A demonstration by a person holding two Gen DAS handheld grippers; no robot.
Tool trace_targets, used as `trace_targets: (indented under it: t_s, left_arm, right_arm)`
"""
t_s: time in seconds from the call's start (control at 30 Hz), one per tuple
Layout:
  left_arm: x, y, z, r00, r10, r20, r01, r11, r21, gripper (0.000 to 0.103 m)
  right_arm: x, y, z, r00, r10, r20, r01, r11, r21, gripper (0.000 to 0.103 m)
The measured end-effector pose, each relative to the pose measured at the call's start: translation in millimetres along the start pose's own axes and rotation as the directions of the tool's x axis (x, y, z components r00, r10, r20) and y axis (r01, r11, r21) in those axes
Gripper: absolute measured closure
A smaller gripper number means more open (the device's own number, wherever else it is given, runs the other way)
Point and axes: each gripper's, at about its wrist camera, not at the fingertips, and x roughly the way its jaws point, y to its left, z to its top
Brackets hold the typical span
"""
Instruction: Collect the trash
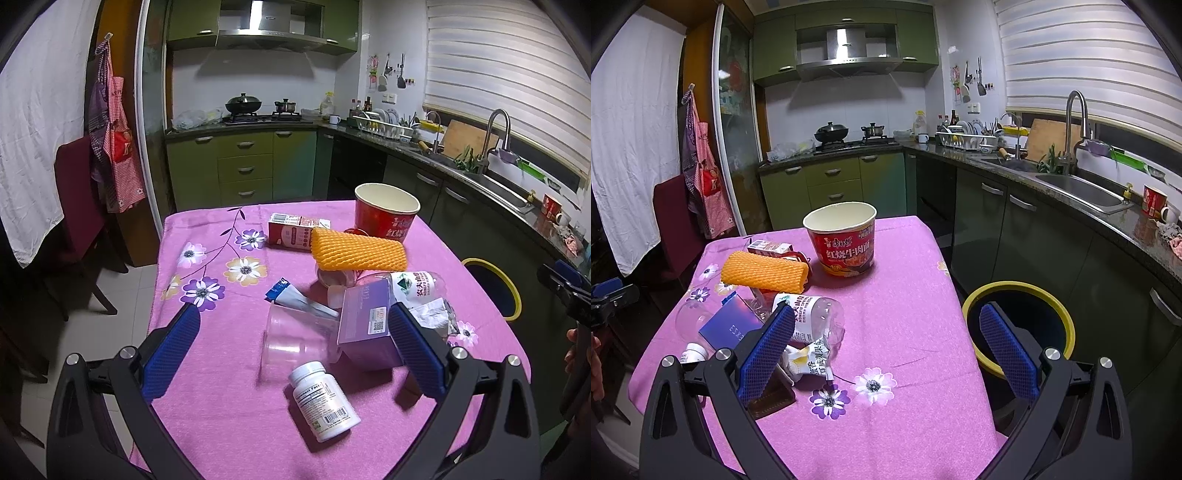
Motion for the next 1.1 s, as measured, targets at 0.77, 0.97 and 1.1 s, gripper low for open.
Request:
trace_targets:
  t_s: [0.77,0.97,1.1]
  left_arm:
    - [2.9,0.3,-2.2,1.000,-0.010,-0.007,0.010,1.000,0.002,0.006]
    - [2.9,0.7,-2.8,1.000,-0.010,-0.007,0.010,1.000,0.003,0.006]
    - [3.7,0.9,-3.8,1.000,-0.012,-0.011,0.012,1.000,0.004,0.006]
  right_arm:
    - [0.4,-6.3,6.8,1.000,-0.003,-0.018,0.003,1.000,0.007,0.004]
    - [0.7,-5.8,6.6,1.000,-0.004,-0.021,0.004,1.000,0.007,0.004]
    - [1.3,-6.0,6.9,1.000,-0.004,-0.026,0.004,1.000,0.006,0.004]
